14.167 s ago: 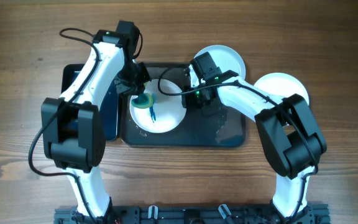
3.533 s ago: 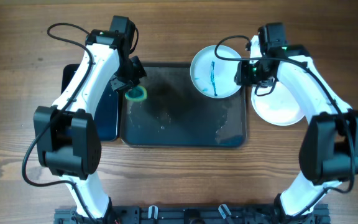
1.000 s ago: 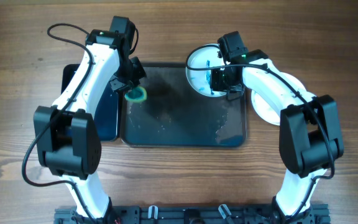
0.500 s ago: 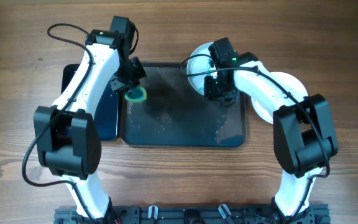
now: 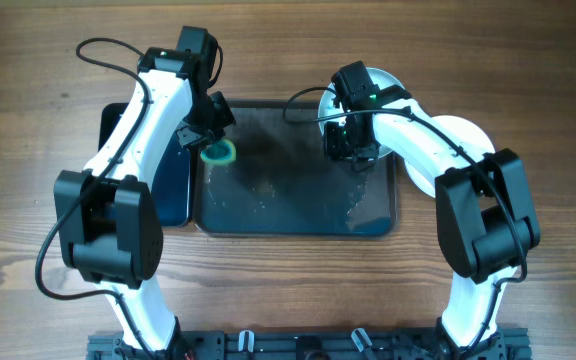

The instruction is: Clean dirty plates on tray and stack at the side

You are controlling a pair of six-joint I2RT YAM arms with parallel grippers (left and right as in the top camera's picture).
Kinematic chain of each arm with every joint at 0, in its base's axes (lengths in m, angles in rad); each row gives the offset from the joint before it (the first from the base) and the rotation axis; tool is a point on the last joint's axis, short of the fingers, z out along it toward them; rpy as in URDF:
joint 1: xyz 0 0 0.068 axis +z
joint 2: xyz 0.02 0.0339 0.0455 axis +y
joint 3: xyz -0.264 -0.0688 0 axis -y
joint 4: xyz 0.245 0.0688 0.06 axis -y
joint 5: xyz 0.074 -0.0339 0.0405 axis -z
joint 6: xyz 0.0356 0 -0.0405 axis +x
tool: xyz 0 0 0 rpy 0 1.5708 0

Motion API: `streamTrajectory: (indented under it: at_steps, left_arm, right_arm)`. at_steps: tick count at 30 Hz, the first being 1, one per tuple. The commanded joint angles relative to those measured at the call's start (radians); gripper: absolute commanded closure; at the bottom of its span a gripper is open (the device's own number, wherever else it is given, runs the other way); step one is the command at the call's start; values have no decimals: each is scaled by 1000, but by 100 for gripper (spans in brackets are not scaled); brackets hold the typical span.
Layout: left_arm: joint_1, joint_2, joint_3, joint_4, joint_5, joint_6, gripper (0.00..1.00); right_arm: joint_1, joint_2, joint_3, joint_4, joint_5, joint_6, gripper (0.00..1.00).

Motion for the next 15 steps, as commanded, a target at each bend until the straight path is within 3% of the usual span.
streamTrajectory:
  at_steps: [1, 7, 11, 15]
  left_arm:
    - [0, -29, 16, -2, 11, 13, 96]
    - [0, -29, 16, -2, 11, 13, 96]
    - [0, -29, 16, -3, 11, 13, 96]
    - [0, -29, 16, -5, 11, 13, 96]
  right_arm:
    - [2, 26, 2, 14, -8, 2, 66]
    - [2, 25, 7, 14, -20, -11, 64]
    - [2, 6, 56, -61, -14, -33, 70]
    - [-14, -66, 115, -126, 13, -21, 70]
